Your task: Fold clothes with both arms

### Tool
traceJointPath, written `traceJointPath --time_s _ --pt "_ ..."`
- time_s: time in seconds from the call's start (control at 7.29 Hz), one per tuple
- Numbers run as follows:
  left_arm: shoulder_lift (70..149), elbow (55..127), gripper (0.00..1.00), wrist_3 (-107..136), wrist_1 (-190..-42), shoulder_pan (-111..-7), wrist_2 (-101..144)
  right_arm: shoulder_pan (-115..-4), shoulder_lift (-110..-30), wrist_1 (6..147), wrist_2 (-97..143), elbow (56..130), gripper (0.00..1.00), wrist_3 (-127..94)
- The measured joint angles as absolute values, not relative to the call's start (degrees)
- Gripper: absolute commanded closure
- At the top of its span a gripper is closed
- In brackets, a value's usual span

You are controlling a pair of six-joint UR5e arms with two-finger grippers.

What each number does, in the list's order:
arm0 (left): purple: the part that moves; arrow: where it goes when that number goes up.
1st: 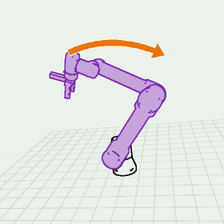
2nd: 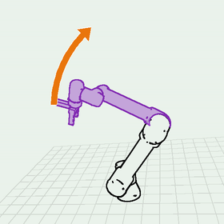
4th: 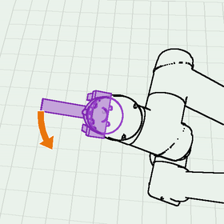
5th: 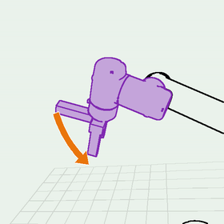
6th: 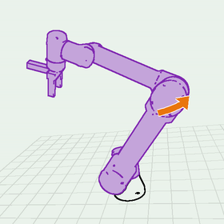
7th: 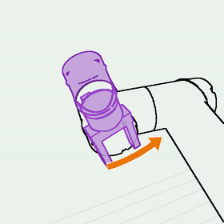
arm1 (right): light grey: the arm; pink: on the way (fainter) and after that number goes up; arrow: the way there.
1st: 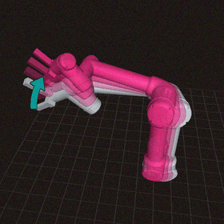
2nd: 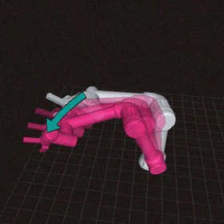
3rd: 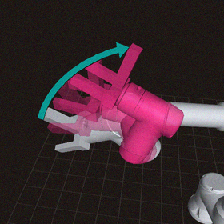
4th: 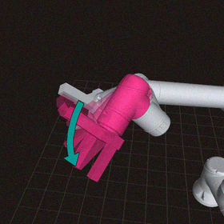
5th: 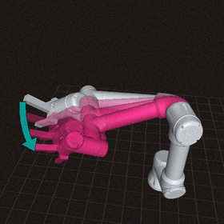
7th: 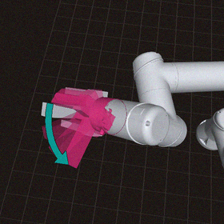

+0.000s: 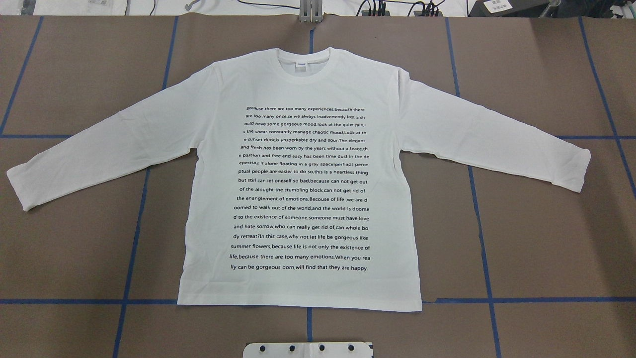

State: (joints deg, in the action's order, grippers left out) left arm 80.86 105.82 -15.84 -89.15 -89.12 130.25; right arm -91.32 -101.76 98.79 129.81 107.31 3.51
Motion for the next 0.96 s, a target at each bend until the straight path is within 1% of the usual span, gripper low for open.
traceJointPath --time_s 0.27,0.55,0.69,0.82,0.96 --pt "80.75 107.63 0.0 -16.01 -89.69 -89.12 129.99 -91.32 -101.68 98.77 129.87 107.85 0.0 3.51" --pt "80.9 111.61 0.0 -15.85 -90.06 -89.1 129.87 -91.1 -101.06 98.3 130.07 110.17 0.0 3.35" --pt "81.53 113.57 0.0 -15.7 -90.93 -89.07 129.84 -90.71 -100.5 95.79 130.26 111.75 0.0 3.08" --pt "82.69 114.82 0.0 -15.64 -92.84 -89.09 129.84 -90.44 -99.72 90.26 130.54 111.63 0.0 2.86" --pt "84.48 114.89 0.0 -15.57 -96.72 -89.17 129.53 -90.36 -99.02 83.79 132.2 109.41 0.0 2.67"
